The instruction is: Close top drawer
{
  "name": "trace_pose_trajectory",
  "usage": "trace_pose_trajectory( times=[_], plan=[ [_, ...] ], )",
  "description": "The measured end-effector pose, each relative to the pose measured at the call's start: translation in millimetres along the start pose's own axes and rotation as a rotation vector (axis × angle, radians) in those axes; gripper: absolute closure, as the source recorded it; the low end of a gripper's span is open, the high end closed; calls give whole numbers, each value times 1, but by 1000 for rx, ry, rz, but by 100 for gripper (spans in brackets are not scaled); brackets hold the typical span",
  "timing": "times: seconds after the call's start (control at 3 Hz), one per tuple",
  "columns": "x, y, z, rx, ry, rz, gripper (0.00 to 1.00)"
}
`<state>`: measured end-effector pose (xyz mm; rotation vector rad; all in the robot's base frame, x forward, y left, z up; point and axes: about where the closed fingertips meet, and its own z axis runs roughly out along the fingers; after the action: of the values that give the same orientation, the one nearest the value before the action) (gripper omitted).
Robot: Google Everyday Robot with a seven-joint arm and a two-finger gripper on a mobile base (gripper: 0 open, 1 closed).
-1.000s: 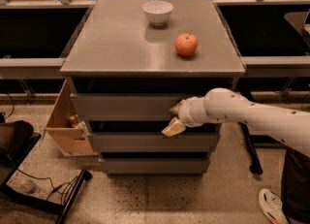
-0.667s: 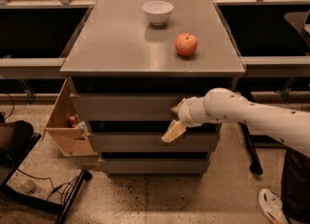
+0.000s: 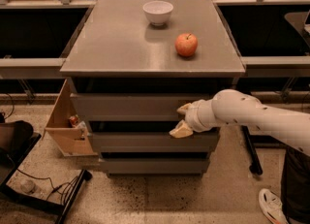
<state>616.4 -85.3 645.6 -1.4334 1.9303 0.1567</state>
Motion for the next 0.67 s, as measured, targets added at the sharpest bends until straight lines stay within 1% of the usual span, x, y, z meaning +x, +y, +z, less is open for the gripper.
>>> trace_pose_trajectory(
  times=[0.33, 0.67],
  plan=[
    [-2, 15, -51, -34, 87, -71, 65],
    [-16, 13, -114, -46, 204, -145, 88]
  ],
)
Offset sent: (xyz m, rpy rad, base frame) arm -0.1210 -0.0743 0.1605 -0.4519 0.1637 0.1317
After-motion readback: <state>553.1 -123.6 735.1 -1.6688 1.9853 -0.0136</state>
